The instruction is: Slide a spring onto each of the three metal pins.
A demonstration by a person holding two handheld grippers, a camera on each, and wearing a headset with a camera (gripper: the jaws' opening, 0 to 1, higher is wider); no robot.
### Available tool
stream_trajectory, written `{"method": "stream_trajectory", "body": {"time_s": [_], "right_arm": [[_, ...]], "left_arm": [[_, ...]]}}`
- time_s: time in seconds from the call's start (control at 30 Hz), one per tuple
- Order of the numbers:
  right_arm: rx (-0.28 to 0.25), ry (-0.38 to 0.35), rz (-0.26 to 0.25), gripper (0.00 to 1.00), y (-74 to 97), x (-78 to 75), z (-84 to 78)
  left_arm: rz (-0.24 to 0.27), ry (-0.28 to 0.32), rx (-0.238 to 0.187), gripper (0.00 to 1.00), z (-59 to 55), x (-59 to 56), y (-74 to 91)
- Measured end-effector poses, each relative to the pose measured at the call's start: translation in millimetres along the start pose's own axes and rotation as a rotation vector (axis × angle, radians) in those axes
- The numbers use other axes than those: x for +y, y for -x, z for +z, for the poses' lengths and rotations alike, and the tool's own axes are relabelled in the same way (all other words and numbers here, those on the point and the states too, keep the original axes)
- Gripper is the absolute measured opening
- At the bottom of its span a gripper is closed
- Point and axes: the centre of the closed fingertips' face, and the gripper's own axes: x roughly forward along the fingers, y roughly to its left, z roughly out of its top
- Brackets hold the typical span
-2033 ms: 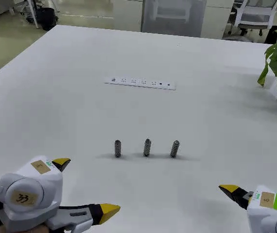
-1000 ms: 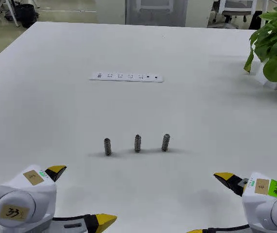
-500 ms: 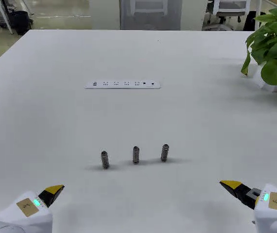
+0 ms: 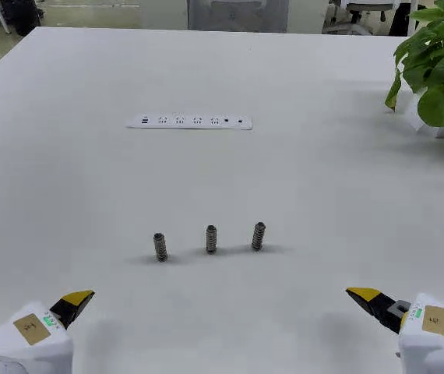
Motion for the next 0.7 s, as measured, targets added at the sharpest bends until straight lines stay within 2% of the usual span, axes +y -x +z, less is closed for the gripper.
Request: {"method": "stream_trajectory", "body": {"time_s": [0.7], "right_arm": [[0.005, 0.022, 0.0, 0.93, -0.6, 0.0, -1.5]], "left_arm": [[-0.012, -0.004, 0.001, 0.98, 0.8, -3.3, -0.7]]}}
